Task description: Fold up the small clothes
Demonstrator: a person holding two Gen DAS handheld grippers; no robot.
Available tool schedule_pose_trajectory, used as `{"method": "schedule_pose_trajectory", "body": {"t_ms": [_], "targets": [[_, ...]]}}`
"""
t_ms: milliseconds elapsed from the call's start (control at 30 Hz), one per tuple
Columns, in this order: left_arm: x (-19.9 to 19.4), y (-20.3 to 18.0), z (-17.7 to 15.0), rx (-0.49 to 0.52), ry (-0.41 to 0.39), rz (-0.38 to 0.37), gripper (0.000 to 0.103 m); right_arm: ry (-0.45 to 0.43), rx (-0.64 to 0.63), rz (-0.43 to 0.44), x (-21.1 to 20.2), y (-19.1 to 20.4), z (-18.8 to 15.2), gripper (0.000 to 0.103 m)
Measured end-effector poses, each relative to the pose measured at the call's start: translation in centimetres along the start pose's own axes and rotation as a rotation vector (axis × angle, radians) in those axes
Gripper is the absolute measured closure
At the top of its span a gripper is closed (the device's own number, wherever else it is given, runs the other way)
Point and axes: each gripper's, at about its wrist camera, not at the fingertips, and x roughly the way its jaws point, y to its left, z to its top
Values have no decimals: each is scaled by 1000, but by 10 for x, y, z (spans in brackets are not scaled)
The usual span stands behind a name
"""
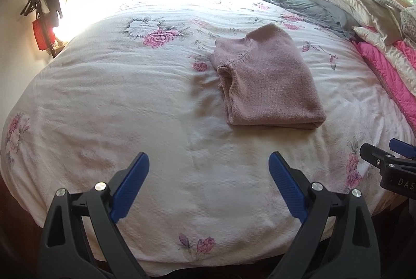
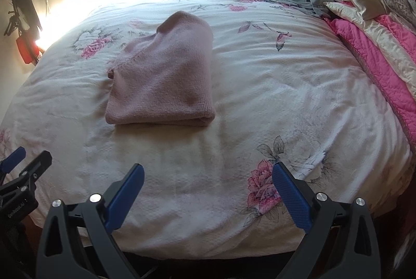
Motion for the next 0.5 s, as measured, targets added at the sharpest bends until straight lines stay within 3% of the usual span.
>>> {"method": "schedule_pose_trajectory", "body": {"t_ms": [367,500], "targets": [[0,-2,0,12,-1,5,10,-11,20,9,1,-3,0,4],[0,-3,0,15,-3,7,10,-8,9,-24,3,-2,0,4]]}}
